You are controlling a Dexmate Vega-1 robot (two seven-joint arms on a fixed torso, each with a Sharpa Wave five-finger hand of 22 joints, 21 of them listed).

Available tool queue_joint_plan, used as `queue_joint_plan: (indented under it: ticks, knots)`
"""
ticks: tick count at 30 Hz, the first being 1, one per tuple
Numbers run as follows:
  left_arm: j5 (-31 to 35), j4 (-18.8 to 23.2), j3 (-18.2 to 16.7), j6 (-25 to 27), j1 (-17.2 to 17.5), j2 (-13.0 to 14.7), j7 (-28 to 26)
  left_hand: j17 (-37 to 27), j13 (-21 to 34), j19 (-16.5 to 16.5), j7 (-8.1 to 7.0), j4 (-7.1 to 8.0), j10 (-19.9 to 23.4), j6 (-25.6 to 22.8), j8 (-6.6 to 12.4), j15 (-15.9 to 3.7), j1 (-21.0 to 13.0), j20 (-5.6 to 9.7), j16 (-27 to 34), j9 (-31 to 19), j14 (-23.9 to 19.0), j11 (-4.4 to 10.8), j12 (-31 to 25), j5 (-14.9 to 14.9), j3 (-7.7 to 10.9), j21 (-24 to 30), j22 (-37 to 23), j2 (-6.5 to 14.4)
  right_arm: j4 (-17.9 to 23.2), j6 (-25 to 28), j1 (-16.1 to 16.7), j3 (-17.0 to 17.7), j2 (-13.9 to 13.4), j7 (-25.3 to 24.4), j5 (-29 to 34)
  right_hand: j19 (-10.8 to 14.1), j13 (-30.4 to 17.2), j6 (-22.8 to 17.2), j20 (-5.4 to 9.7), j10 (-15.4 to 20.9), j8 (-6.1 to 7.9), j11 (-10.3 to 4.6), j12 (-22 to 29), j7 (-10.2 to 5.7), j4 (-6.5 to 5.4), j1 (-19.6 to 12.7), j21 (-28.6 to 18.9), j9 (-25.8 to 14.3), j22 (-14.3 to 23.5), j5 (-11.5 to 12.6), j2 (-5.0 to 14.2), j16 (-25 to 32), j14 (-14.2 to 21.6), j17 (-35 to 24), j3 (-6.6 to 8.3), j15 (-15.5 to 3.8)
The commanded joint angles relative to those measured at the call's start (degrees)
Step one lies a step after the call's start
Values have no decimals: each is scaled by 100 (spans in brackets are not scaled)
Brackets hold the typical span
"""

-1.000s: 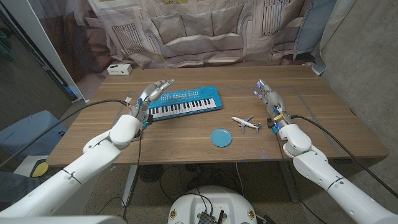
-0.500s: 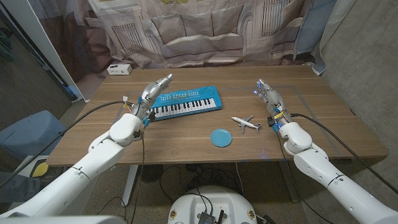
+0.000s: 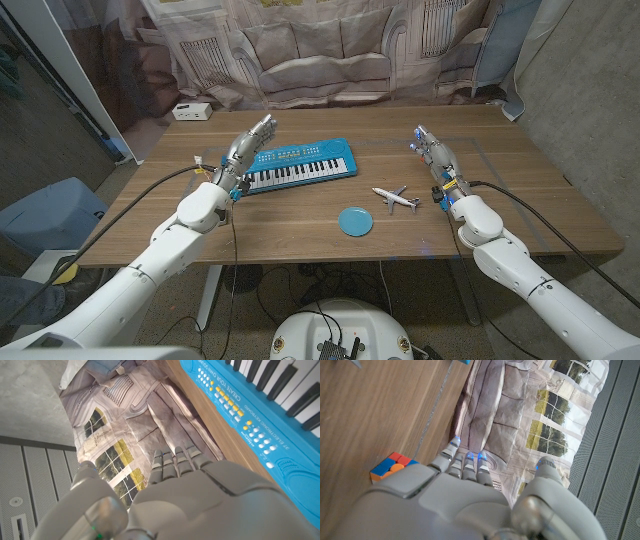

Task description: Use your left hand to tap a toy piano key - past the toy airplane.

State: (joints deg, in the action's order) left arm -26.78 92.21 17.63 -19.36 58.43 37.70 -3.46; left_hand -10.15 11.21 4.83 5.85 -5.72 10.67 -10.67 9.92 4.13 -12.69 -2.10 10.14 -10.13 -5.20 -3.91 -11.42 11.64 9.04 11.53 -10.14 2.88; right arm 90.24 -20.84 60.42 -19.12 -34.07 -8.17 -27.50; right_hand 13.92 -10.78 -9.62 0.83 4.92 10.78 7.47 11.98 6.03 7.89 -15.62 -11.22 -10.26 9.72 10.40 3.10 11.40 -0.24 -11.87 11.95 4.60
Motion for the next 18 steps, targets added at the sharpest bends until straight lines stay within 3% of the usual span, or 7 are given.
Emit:
queue_joint_plan:
  ticks: [1,18]
  knots:
    - [-300,-236,17,-42,-2,-35,112,-13,2,-179,-8,-34,-252,303,-26,22,-51,8,-26,-3,225,22,56,-7,15,-73,-7,-18,-36,39,-76,-45,-5,31,37,-15,-9,-53,3,-34,11,23,-8,0,-2,-8,12,-26,10,-9,-47,-2,-54,-27,-18,-3]
    - [-292,-327,28,-117,69,-18,61,-13,0,-276,-16,-33,-352,473,6,19,-47,56,-5,-3,346,9,37,-13,11,-80,-6,3,-46,101,-152,-130,48,-23,112,-15,-9,-61,0,-24,11,27,-7,5,-5,-3,13,-26,10,-6,-51,2,-53,-26,-27,-1]
